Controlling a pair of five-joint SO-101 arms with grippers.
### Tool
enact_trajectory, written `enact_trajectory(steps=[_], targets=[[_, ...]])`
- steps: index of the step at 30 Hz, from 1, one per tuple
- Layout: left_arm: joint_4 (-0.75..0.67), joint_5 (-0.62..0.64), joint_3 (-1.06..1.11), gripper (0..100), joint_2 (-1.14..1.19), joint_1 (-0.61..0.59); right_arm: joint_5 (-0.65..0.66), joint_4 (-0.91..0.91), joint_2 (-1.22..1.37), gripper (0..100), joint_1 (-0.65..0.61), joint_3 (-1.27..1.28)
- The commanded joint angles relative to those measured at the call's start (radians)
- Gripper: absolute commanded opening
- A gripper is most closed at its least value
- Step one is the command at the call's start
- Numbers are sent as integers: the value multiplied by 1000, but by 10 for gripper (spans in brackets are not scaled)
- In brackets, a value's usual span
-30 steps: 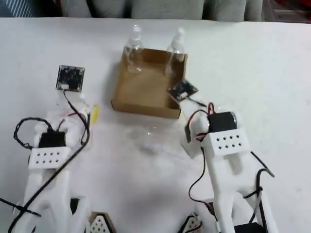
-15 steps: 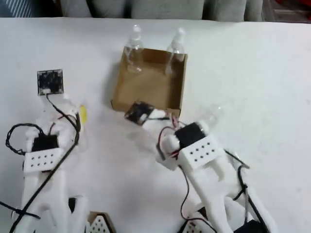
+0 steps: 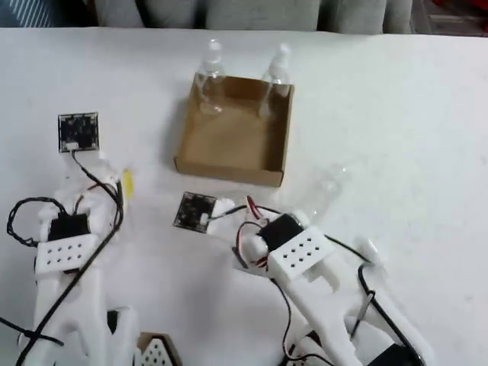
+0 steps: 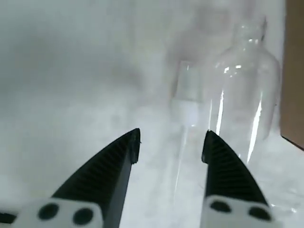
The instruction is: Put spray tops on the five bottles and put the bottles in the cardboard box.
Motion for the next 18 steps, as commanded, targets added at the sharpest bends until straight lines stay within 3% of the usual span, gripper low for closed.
enact_trajectory(steps=[1, 7, 18], targets=[[-31, -11, -8, 20, -35, -15, 35, -68, -16, 180, -10, 18], [-31, -12, -8, 20, -35, -13, 38, -154, -2, 180, -10, 52], [-29, -12, -8, 20, -35, -13, 37, -239, 272, 180, -5, -28]])
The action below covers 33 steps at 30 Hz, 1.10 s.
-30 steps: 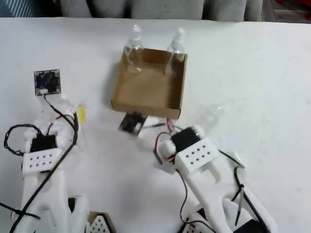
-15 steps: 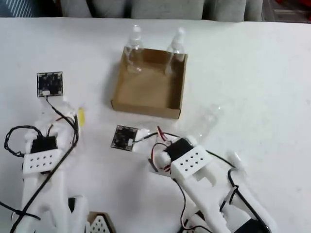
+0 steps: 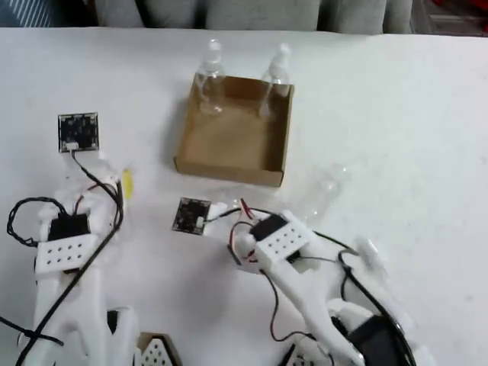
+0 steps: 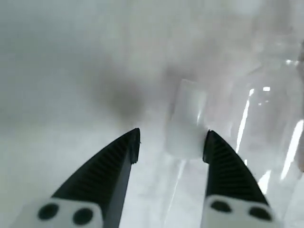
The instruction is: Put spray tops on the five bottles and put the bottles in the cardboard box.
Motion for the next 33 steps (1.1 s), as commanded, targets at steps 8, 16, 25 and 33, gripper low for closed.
enact_trajectory(steps=[8, 16, 25, 33], targets=[[-29, -12, -8, 20, -35, -10, 2, -13, 61, 101, -13, -51], [-29, -9, -8, 20, -35, -10, -58, 8, 39, 15, -7, -68], [-29, -5, -15, 20, -58, 28, -296, 331, -283, 16, 113, -229], [-25, -11, 41, 20, -366, 166, -396, 433, -601, 18, 340, -235]])
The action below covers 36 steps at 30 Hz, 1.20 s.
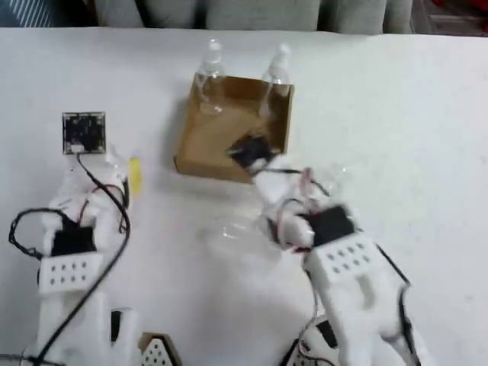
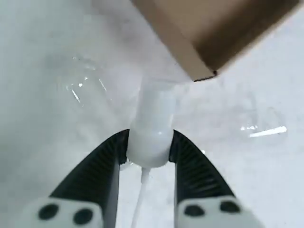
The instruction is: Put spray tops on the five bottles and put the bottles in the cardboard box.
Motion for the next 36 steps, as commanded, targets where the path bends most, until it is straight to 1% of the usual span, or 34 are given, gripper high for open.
enact_trajectory(steps=[1, 4, 7, 12, 15, 19, 22, 24, 27, 30, 36], targets=[[-28, -12, 23, 20, -220, 111, -41, 45, -133, 18, 58, -44], [-29, -9, 31, 20, -351, 197, -64, 44, -214, 18, 61, -54], [-29, -6, 35, 20, -461, 294, -86, 41, -274, 18, 62, -115], [-29, -6, 37, 20, -572, 386, -103, -76, -302, 17, 64, -250], [-29, -6, 37, 20, -607, 424, -103, -217, -298, 16, 64, -292], [-21, -6, 41, 20, -619, 487, -103, -463, -295, 16, 54, -296], [-29, -9, 95, 20, -624, 541, -106, -636, -294, 16, 53, -296], [-29, -11, 133, 20, -624, 564, -167, -731, -302, 15, 44, -296], [-29, -12, 173, 20, -624, 572, -353, -816, -325, 15, 31, -298], [-29, -12, 204, 20, -624, 572, -483, -885, -351, 15, 4, -296], [-29, -6, 241, 20, -624, 572, -508, -909, -338, 15, -182, -287]])
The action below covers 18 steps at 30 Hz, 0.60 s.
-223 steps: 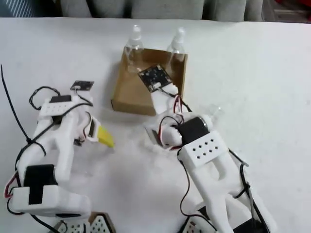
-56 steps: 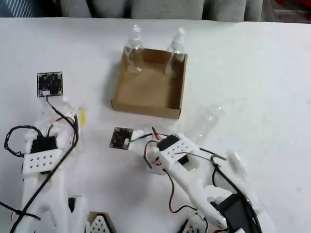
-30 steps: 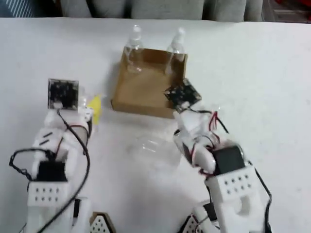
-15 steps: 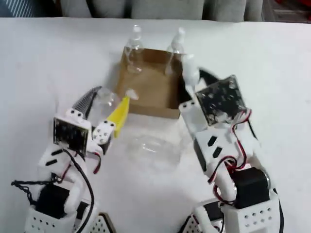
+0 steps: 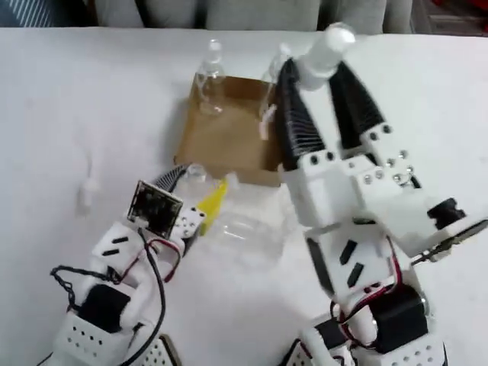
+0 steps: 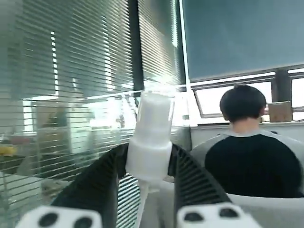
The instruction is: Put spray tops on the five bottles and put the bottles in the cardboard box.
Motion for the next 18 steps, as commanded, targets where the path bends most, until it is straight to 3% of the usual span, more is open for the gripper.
enact_trajectory(steps=[1, 10, 18], targets=[[-29, -6, -6, 20, -15, 12, -15, -25, 30, 15, -114, -35], [-29, -6, -5, 20, -15, 10, -17, -174, 116, 15, -189, 115], [-29, -6, -3, 20, -15, 7, -61, -180, 116, 15, -199, 198]])
